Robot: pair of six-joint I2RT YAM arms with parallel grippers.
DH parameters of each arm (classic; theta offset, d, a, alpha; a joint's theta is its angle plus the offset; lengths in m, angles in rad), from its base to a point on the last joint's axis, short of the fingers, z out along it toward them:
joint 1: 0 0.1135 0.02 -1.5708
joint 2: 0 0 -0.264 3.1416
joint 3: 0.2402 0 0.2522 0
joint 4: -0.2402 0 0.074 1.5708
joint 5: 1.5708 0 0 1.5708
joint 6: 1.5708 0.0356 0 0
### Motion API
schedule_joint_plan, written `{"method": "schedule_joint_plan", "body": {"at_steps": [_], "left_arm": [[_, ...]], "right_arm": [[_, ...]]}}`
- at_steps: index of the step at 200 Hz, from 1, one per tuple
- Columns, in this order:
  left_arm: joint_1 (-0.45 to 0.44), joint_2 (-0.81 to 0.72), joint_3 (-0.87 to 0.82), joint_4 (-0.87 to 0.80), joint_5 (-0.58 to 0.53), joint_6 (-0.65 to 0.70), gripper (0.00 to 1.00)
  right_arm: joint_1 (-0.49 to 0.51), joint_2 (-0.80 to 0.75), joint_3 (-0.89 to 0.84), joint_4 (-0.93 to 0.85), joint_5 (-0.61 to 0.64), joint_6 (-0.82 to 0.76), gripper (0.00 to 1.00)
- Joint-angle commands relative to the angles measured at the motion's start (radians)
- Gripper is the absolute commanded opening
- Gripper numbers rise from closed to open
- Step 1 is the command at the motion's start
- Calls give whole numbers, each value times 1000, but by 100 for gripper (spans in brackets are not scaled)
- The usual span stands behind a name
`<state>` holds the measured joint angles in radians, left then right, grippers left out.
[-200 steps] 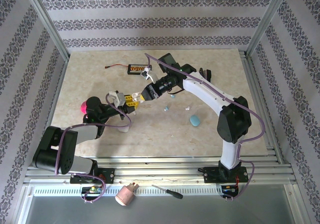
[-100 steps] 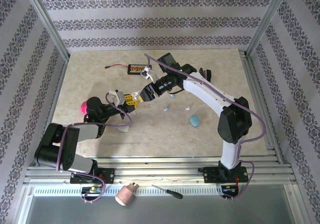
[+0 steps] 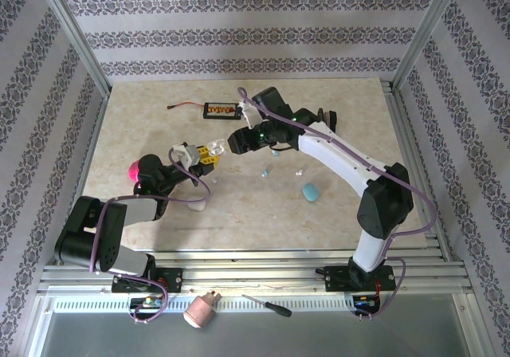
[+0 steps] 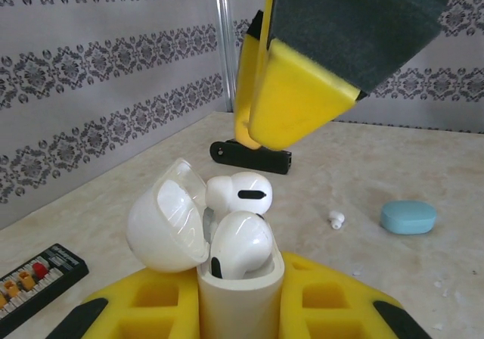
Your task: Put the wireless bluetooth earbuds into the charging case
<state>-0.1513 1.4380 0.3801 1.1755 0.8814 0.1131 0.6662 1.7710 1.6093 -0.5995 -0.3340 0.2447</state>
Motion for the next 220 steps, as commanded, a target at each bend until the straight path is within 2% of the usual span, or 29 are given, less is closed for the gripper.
{"method": "schedule_joint_plan", "body": {"at_steps": [1, 18, 72, 115, 156, 220], "left_arm": [[-8, 13, 14, 10, -13, 38, 0], [-7, 13, 10, 11, -11, 37, 0], [-7, -32, 0, -72, -34, 79, 0], [-7, -55, 9, -113, -28, 92, 0], [-7, -70, 9, -138, -26, 100, 0], [-8, -96, 20, -168, -22, 85, 0]], "right_arm": [[40, -18, 2, 45, 98, 63, 51], [53, -6, 26, 35, 95, 54, 45], [75, 29, 67, 24, 57, 77, 46], [88, 72, 99, 7, 28, 67, 37], [96, 103, 127, -13, 14, 49, 36], [95, 123, 143, -34, 3, 5, 25]]}}
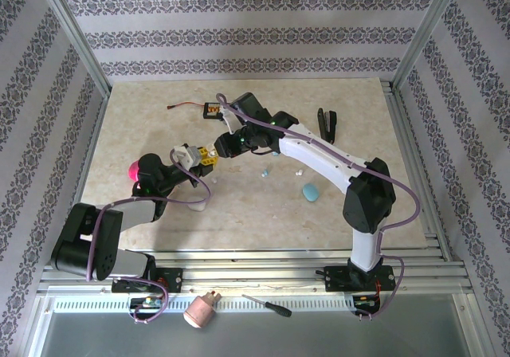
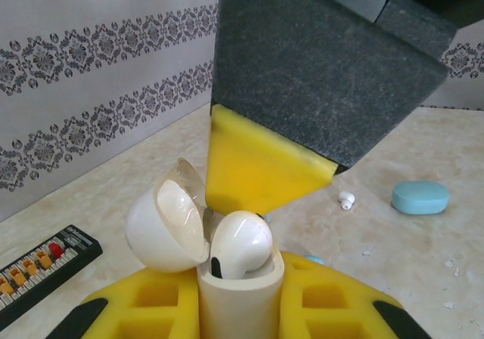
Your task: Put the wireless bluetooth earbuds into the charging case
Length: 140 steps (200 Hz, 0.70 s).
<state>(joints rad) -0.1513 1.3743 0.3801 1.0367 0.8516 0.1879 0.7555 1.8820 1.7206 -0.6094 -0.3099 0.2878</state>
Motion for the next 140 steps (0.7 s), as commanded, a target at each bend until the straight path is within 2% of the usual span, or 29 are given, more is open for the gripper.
{"method": "schedule_joint_plan", "body": {"at_steps": [1, 25, 69, 88, 115, 140], "left_arm": [[-8, -33, 20, -30, 8, 9, 0], [-7, -41, 28, -40, 32, -38, 0], [-7, -65, 29, -43, 87, -151, 0], [-8, -87, 23, -26, 93, -194, 0], [-8, -98, 31, -32, 120, -230, 0], [-8, -86, 37, -11, 132, -248, 0]], "right_arm": [[5, 12, 31, -24, -21, -41, 24], [1, 11, 36, -36, -63, -114, 22], [-39, 6, 21, -54, -324, -329, 21], [-50, -2, 17, -84, -393, -436, 21], [-59, -3, 18, -122, -402, -548, 21], [-61, -3, 22, -129, -359, -588, 23]]}}
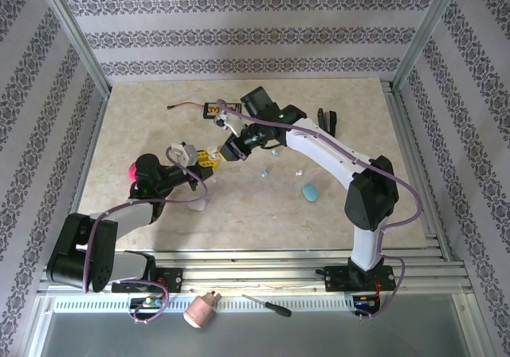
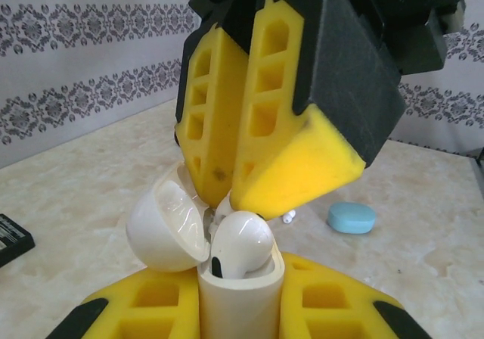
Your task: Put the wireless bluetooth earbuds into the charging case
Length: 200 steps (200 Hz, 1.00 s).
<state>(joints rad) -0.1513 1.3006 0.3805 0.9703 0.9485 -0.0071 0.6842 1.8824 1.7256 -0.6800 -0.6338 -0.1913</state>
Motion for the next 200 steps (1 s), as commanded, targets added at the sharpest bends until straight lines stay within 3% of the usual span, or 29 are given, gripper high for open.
{"method": "schedule_joint_plan", "body": {"at_steps": [1, 41, 85, 110, 152, 200], "left_arm": [[-8, -12, 37, 56, 35, -53, 0], [-7, 3, 40, 58, 19, -36, 0], [-7, 29, 26, 105, -10, 4, 0], [-8, 57, 24, 158, -4, -4, 0], [-8, 93, 29, 239, 7, -44, 0], [-7, 69, 21, 229, 18, -45, 0]], "right_arm": [[10, -3, 17, -57, -32, -108, 23], [2, -71, -27, 22, 56, -38, 48], [-13, -190, -147, 173, 166, 101, 62], [-22, -222, -193, 244, 181, 214, 63], [-17, -185, -189, 210, 138, 225, 62], [-30, -117, -148, 154, 165, 277, 50]]}}
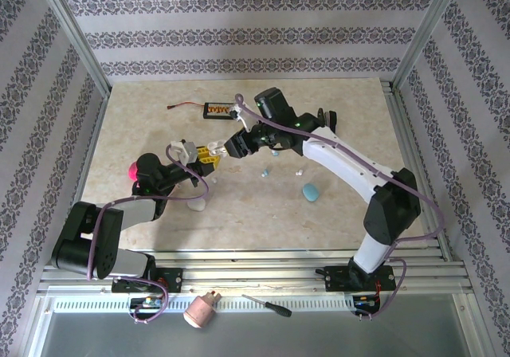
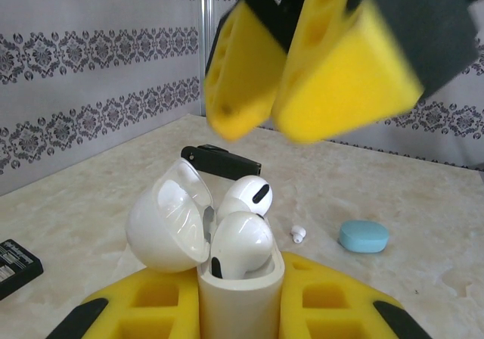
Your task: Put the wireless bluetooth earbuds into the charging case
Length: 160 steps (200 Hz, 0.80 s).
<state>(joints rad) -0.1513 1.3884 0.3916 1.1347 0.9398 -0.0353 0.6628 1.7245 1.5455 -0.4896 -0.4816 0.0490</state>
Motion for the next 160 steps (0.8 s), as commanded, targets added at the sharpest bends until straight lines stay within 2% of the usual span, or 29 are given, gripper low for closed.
{"method": "schedule_joint_plan", "body": {"at_steps": [1, 54, 92, 120, 147, 160], "left_arm": [[-8, -19, 9, 65, 27, -17, 0], [-7, -26, 9, 59, 26, -10, 0], [-7, -24, 9, 10, 30, 82, 0], [-8, -11, 0, 21, 46, 147, 0], [-8, 1, -1, 27, 74, 168, 0], [-8, 4, -8, 49, 83, 173, 0]], "right_arm": [[-8, 42, 33, -36, 13, 37, 50], [-12, 47, 46, -52, 5, 27, 51], [-23, -17, 15, 16, -42, 42, 65], [-25, -3, 46, 53, -97, 96, 71], [-29, 38, 86, 78, -154, 159, 72], [-32, 72, 127, 44, -151, 190, 70]]}}
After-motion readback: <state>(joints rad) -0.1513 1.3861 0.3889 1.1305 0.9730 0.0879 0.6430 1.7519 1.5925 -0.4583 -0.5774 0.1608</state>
